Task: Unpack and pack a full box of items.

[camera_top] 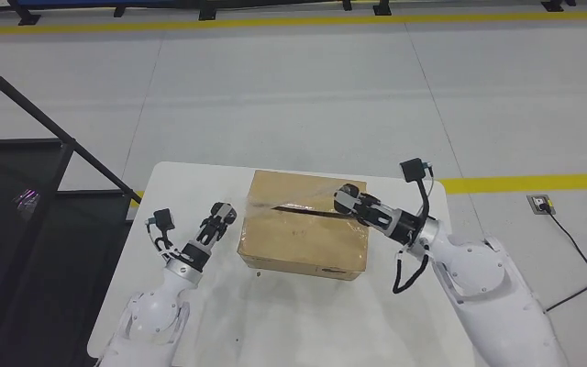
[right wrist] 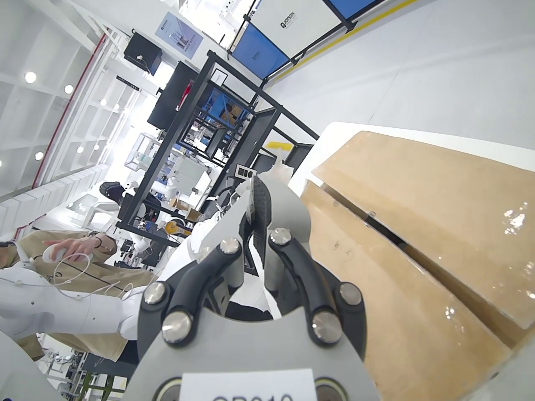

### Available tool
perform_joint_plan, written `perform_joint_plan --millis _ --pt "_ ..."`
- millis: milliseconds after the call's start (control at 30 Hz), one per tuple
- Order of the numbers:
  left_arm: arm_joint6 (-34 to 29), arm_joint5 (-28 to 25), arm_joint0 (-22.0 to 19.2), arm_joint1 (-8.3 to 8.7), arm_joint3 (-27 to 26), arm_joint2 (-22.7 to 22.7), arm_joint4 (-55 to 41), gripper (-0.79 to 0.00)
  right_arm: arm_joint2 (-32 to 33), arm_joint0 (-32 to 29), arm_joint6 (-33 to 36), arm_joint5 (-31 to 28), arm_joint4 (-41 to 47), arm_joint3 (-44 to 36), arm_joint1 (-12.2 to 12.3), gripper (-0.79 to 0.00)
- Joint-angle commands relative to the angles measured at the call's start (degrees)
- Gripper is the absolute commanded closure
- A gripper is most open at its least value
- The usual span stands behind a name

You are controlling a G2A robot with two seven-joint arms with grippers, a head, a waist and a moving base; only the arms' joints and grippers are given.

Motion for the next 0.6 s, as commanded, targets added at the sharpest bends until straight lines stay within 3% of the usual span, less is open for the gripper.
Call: perform_joint_plan --millis 0,433,467,567 --pt "0.31 0.72 -1.29 -0.11 1.5 0.79 0.89 0.0 -0.2 -0.01 -0.96 1.32 -0.66 0.91 -0.06 0.0" --pt "-0.4 2.55 -6.48 -0.69 8.0 3.65 0.69 0.0 -0.15 -1.87 -2.58 1.57 -0.48 4.65 -0.13 0.0" --pt "-0.46 2.68 -6.64 -0.71 8.3 3.76 0.74 -0.043 -0.05 -1.85 -2.51 1.54 -0.27 4.96 -0.12 0.0" --pt "-0.4 3.1 -6.88 -0.73 8.93 3.75 0.74 -0.308 0.01 -1.65 -1.82 1.48 0.22 5.91 -0.12 0.0"
